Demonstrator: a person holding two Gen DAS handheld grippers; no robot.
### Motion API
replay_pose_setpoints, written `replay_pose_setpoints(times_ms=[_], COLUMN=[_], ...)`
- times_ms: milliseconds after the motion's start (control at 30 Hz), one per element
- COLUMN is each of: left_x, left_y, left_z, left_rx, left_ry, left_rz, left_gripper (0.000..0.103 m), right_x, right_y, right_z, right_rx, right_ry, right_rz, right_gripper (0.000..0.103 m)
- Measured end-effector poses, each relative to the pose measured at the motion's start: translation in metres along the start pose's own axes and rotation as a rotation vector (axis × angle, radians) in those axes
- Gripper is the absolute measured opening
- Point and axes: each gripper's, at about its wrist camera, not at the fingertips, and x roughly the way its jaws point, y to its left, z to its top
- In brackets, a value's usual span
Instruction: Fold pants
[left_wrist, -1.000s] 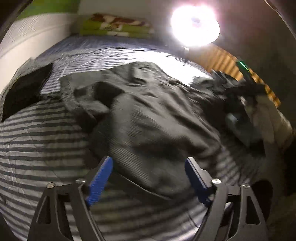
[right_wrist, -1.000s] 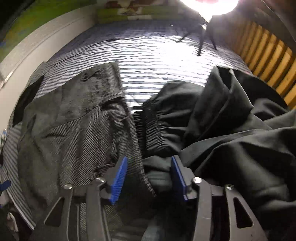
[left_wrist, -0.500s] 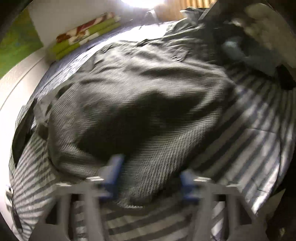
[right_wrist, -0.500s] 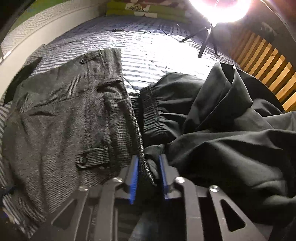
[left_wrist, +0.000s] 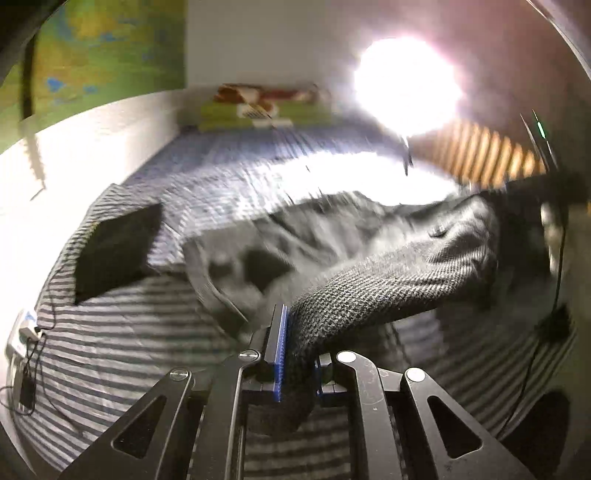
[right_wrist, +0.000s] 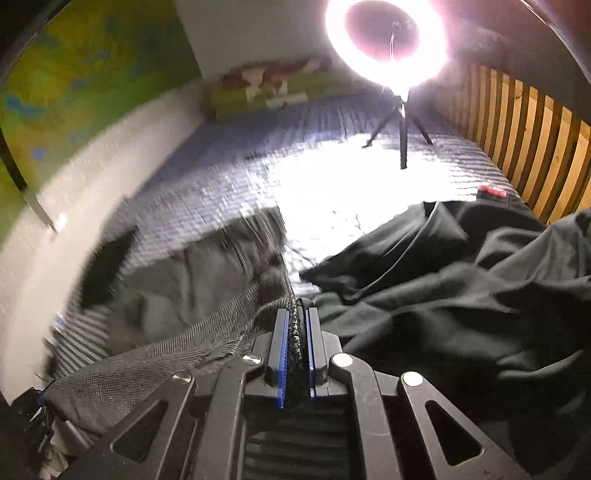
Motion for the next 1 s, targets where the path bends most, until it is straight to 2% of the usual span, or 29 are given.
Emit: replay_pose_setpoints(times_ms=[167, 300, 333, 467, 567, 633, 733, 800, 833, 900, 1000], left_x=[-0.063, -0.104, -0.112, -0.114, -0.118, -0.127, -0.16, -0.176, -0.178, -0.177, -0.166], left_y=[0.034, 0.039, 0.039, 0.032, 0.028, 0.028, 0.041, 0.046, 0.047, 0.047, 0.054], left_z=[0.047, 0.063, 0.064, 0.059, 0.052, 0.053, 0.06, 0.068, 0.07, 0.072, 0.065], left_rx=[-0.06, -0.048, -0.045, -0.01, 0.003, -0.021, -0.054, -0.062, -0.056, -0.032, -0.039], left_ry=[-0.134, -0.216, -0.225, -0.2, -0.193, -0.207, -0.259, -0.277, -0.286, -0.292, -0.26], left_rz=[0.027, 0.038, 0.039, 0.029, 0.04, 0.026, 0.0, -0.017, -0.001, 0.049, 0.066], left_gripper=[0.011, 0.011, 0.011, 0.011, 0.011, 0.011, 0.009, 0.009, 0.009, 0.009, 0.009], right_x=[-0.05, -0.088, -0.094, -0.095, -0.105, -0.124, -0.176, -0.21, -0.22, -0.218, -0.177], right_y=[0.023, 0.038, 0.039, 0.04, 0.036, 0.04, 0.05, 0.059, 0.062, 0.069, 0.071], right_z=[0.017, 0.018, 0.019, 0.014, 0.004, 0.0, -0.003, -0.001, 0.002, 0.007, -0.004], right_rx=[0.012, -0.022, -0.02, -0.033, 0.015, 0.013, -0.015, -0.038, -0.054, -0.08, -0.118], right_ry=[-0.089, -0.15, -0.154, -0.117, -0.106, -0.141, -0.269, -0.34, -0.356, -0.303, -0.141], right_rz=[0.092, 0.107, 0.109, 0.016, 0.092, 0.128, 0.17, 0.176, 0.167, 0.147, 0.138], right_gripper=[0.007, 0.007, 0.007, 0.006, 0.006, 0.002, 0.0, 0.0, 0.0, 0.0, 0.003])
